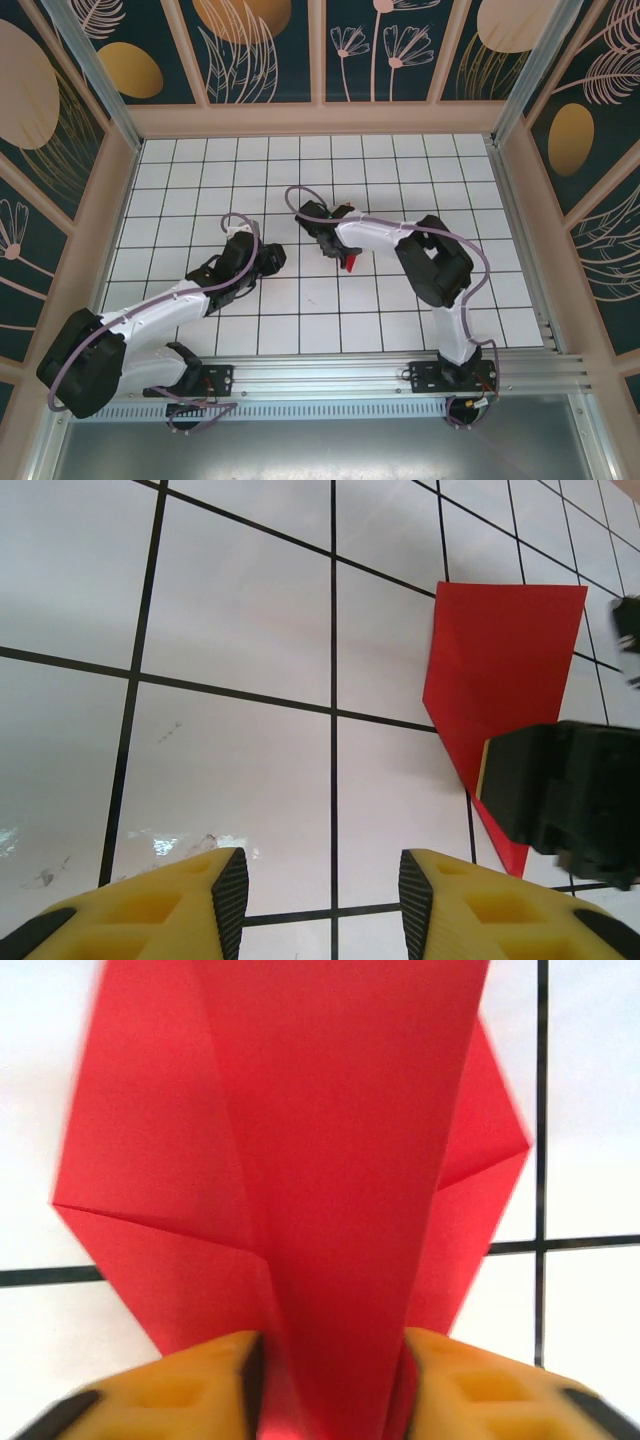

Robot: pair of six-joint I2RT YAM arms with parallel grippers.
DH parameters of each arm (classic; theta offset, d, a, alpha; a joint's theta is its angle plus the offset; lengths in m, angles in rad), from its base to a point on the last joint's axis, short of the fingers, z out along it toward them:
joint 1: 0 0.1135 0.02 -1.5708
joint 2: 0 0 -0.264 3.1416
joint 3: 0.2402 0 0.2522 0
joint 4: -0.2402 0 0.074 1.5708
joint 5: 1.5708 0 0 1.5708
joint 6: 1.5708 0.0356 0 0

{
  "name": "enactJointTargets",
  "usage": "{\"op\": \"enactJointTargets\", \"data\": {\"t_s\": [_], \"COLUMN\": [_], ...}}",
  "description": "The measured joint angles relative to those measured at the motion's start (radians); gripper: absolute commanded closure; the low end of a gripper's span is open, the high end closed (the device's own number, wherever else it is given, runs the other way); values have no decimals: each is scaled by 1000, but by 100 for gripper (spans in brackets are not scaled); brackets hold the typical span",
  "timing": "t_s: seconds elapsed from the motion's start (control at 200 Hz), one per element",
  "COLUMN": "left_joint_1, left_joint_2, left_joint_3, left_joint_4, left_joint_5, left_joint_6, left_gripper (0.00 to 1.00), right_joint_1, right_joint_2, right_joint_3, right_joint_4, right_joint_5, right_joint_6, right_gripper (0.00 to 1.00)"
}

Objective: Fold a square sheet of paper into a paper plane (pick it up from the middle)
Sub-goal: Move a paper plane to the center of the table, then reset both arms

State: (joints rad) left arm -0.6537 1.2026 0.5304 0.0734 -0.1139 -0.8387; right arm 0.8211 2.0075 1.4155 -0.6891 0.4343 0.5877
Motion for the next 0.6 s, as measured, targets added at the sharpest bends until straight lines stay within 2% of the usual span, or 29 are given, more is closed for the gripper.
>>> {"op": "enactJointTargets", "data": {"t_s": [0.18, 0.23, 0.29, 0.35, 0.4, 0.43, 0.465, 0.6], "left_joint_1": [0, 0, 1, 8, 22, 34, 49, 124], "left_joint_2": [2, 0, -9, -31, -69, -103, -148, -334], "left_joint_3": [10, 17, 20, 20, 14, 6, -10, -127], "left_joint_4": [-20, -32, -39, -50, -50, -47, -29, 89], "left_joint_5": [-41, -76, -132, -198, -269, -315, -367, -555], "left_joint_6": [35, 60, 91, 125, 169, 199, 229, 358], "left_gripper": [51, 48, 43, 32, 20, 17, 14, 10], "right_joint_1": [-10, -11, -17, -41, -89, -126, -176, -423], "right_joint_2": [-196, -266, -352, -452, -547, -603, -673, -879], "right_joint_3": [0, -8, -42, -110, -188, -242, -320, -651], "right_joint_4": [20, 37, 73, 118, 161, 190, 245, 476], "right_joint_5": [-48, -36, -7, 24, 56, 80, 108, 140], "right_joint_6": [-39, -47, -63, -82, -92, -97, -113, -187], "right_gripper": [36, 24, 19, 16, 10, 5, 3, 3]}}
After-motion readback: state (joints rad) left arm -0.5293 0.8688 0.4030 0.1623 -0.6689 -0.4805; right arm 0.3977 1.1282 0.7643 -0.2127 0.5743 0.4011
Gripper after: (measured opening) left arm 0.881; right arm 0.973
